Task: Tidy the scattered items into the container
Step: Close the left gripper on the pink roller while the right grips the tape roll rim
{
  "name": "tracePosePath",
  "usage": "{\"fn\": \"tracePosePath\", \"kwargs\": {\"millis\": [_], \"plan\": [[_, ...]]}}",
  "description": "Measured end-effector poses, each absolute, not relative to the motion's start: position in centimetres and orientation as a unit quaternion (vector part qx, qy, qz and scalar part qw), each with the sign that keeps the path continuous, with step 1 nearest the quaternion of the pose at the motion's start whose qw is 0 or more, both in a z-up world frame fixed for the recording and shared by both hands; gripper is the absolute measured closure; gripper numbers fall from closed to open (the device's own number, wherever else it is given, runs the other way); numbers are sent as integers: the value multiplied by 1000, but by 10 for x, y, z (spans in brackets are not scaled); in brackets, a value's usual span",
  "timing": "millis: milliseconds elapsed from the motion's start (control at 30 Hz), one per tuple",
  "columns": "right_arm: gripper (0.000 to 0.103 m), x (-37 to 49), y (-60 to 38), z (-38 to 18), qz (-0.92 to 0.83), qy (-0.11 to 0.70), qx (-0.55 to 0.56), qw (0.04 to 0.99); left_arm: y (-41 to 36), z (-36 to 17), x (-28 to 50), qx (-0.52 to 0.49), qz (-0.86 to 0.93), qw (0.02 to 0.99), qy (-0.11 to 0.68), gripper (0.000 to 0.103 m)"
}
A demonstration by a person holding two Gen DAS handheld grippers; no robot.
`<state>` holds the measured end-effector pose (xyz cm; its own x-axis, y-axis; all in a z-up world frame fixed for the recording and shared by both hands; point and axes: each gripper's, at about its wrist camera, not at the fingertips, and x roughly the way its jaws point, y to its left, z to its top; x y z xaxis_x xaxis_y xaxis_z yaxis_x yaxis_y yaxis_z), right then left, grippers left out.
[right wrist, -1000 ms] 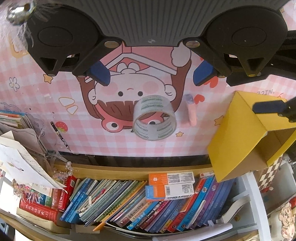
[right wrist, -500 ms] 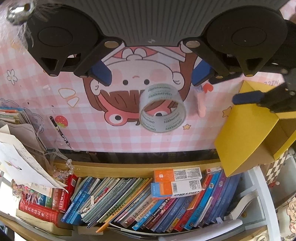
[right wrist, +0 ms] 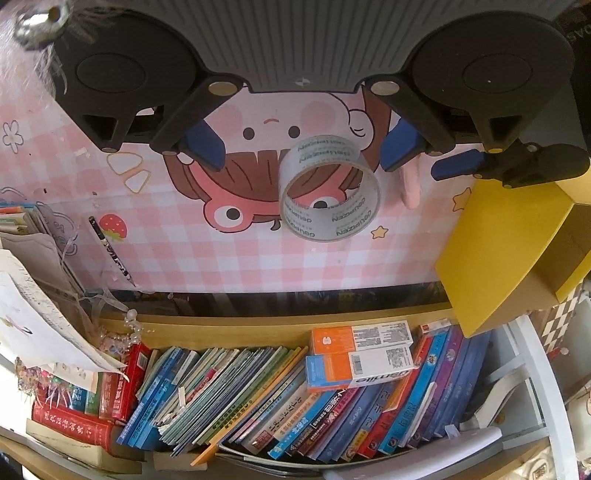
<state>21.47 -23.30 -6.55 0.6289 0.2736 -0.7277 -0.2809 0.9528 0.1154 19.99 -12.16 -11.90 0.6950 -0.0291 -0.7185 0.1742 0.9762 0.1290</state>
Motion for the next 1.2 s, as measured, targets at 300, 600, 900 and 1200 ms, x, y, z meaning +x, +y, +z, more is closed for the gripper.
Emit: {"fn": "tracePosePath", "kwargs": {"millis": [300,600,900,1200], "plan": [[12,232,-221,-79,163,414,-8,896,-111,-120,201,67,-46,917,389,80],[12,255,-204,-92,176,424,-19,888,-112,-128,209,77,-45,915,394,77],[12,277,-191,-106,182,439,-28,879,-112,-130,211,84,-47,920,380,77],[19,279,-192,-109,181,449,-31,875,-110,-131,213,77,-51,921,378,77]]}}
